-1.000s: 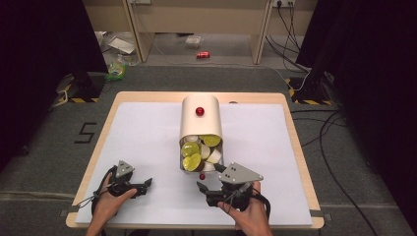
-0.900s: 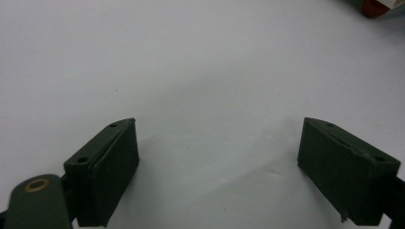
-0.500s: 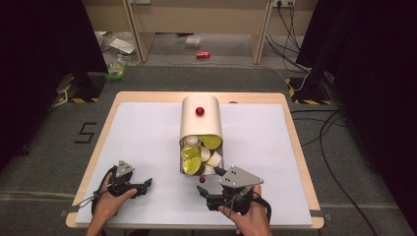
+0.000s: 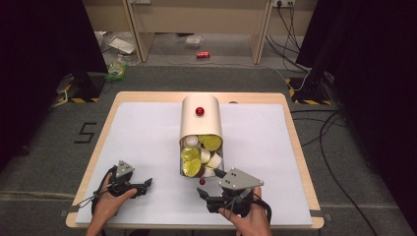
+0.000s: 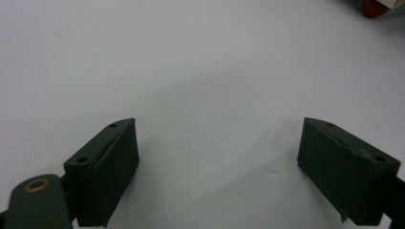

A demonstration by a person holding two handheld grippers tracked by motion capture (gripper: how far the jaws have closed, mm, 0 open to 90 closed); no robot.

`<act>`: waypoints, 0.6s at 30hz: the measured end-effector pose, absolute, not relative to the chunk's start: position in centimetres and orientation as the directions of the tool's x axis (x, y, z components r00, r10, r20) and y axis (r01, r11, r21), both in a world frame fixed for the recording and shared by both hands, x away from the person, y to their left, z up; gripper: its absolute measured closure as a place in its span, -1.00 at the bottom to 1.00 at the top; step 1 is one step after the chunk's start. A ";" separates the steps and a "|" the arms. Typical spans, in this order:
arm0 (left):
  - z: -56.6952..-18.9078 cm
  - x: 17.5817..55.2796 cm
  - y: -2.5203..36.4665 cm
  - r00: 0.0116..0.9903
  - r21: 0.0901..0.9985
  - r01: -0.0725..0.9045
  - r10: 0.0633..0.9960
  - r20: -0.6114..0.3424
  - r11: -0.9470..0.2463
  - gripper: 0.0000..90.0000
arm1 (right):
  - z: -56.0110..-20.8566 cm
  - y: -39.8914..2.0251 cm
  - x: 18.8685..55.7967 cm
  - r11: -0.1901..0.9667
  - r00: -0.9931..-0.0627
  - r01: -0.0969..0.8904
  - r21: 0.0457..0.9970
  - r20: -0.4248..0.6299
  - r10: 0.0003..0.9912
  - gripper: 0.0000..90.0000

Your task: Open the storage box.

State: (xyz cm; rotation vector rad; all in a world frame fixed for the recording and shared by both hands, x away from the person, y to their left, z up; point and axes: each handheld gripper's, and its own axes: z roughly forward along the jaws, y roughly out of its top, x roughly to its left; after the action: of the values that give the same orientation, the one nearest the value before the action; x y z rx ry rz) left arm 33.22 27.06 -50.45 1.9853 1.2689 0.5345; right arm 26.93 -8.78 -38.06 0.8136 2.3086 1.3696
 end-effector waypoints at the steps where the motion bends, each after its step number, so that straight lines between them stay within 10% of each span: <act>1: -50.5 33.2 27.1 0.432 0.748 0.608 0.901 -0.031 -0.266 -0.71 | -38.0 -8.8 27.0 0.365 -0.780 0.300 0.881 0.006 0.626 -0.37; 18: -50.5 33.2 27.1 0.432 0.749 0.608 0.901 -0.032 -0.264 -0.71 | -37.3 -8.7 27.4 0.333 -0.771 0.289 0.898 0.012 0.637 -0.38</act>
State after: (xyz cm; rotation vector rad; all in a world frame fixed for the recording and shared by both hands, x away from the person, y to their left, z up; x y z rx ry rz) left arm 33.22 27.05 -50.46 1.9833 1.2697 0.5334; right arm 27.38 -8.75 -37.31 0.8226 2.2601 1.4154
